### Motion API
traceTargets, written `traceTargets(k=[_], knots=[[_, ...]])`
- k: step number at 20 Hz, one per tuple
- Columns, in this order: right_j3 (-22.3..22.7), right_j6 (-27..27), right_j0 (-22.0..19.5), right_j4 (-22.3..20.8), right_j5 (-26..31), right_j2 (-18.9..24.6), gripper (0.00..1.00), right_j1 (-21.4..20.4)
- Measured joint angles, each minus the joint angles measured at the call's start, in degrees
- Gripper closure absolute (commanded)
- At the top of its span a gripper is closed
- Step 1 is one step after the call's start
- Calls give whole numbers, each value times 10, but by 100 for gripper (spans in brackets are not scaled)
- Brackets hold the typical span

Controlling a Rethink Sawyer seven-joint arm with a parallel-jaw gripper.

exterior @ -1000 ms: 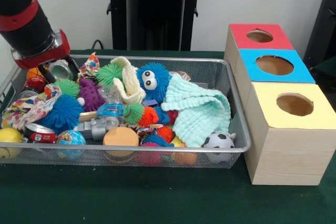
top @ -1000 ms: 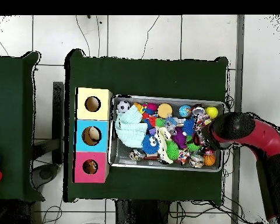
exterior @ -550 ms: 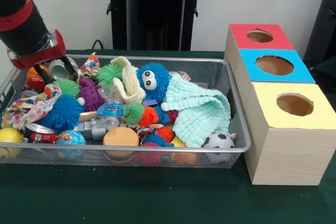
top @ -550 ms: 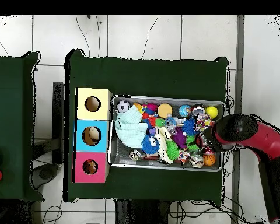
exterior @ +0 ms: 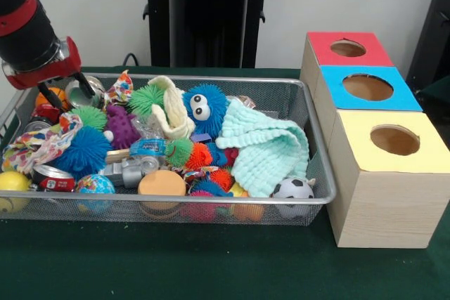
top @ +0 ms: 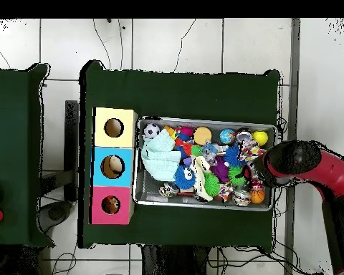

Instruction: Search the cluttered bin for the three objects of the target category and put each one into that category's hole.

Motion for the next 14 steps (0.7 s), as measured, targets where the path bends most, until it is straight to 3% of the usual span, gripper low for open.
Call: traceTargets(k=[14], knots=[[5, 0, 24, 13, -1, -7, 0, -30]])
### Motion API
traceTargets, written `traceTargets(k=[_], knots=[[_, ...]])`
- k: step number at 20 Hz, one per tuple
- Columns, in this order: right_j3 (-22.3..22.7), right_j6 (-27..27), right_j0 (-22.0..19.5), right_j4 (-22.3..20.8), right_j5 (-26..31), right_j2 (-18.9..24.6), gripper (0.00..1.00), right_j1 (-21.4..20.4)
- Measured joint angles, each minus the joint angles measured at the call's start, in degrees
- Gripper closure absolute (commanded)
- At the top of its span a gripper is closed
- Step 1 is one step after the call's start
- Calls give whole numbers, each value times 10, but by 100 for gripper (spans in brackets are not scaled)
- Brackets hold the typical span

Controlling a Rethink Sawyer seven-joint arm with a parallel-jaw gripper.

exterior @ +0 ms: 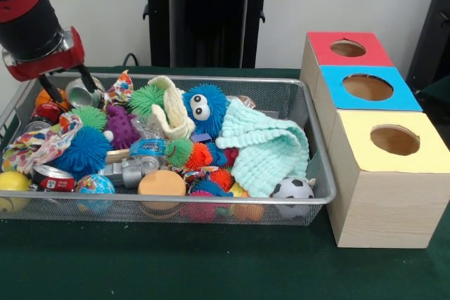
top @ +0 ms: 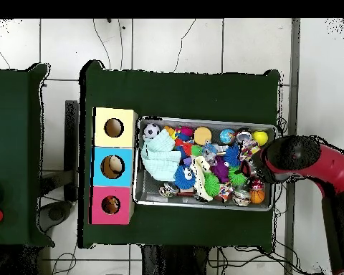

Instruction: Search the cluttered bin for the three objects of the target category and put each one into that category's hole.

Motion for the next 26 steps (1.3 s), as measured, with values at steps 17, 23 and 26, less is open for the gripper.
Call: traceTargets(k=[17, 23, 26], knots=[[7, 0, 25, 2, -263, -24, 0, -36], [9, 0, 32, 11, -296, -38, 0, -28], [10, 0, 36, 14, -298, -44, 0, -26]])
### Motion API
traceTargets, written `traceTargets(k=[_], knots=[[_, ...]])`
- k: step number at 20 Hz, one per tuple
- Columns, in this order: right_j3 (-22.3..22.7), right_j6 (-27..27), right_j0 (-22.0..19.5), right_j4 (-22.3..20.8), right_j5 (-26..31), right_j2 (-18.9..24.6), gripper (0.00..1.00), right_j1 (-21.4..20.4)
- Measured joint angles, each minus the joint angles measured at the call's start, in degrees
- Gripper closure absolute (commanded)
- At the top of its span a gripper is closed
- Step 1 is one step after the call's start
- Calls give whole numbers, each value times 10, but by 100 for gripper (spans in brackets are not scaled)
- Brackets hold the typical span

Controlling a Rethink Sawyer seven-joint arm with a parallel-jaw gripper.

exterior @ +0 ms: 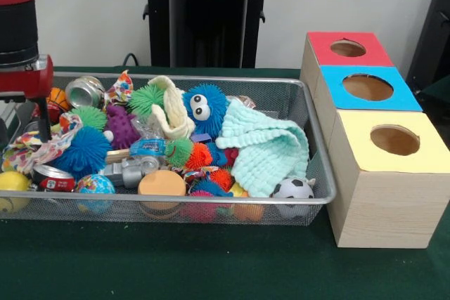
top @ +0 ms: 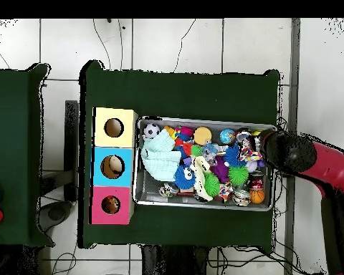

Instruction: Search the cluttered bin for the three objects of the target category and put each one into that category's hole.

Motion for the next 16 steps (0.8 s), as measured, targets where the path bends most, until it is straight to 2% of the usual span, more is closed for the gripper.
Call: traceTargets(k=[16], knots=[[65, 0, 30, 30, -12, -33, 0, 20]])
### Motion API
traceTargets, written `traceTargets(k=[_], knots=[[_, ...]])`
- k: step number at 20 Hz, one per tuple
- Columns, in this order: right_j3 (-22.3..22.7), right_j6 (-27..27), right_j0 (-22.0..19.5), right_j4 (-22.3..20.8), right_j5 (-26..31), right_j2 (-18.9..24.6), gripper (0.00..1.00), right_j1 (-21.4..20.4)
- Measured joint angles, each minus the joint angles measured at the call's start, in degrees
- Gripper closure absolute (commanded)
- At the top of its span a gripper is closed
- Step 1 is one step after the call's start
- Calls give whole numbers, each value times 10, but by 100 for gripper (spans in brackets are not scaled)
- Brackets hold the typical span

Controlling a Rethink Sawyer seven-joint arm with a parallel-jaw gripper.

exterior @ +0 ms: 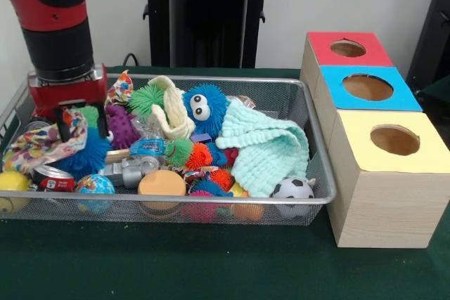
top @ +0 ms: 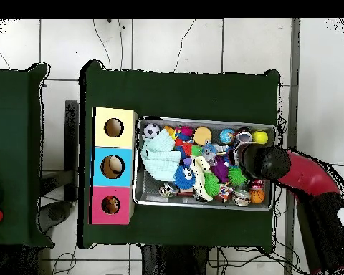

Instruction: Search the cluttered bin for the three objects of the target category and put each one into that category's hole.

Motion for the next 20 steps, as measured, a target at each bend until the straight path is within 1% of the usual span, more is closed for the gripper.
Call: traceTargets(k=[11, 20], knots=[[6, 0, 0, 2, -31, -6, 0, 30], [6, 0, -6, 4, -33, -6, 0, 32]])
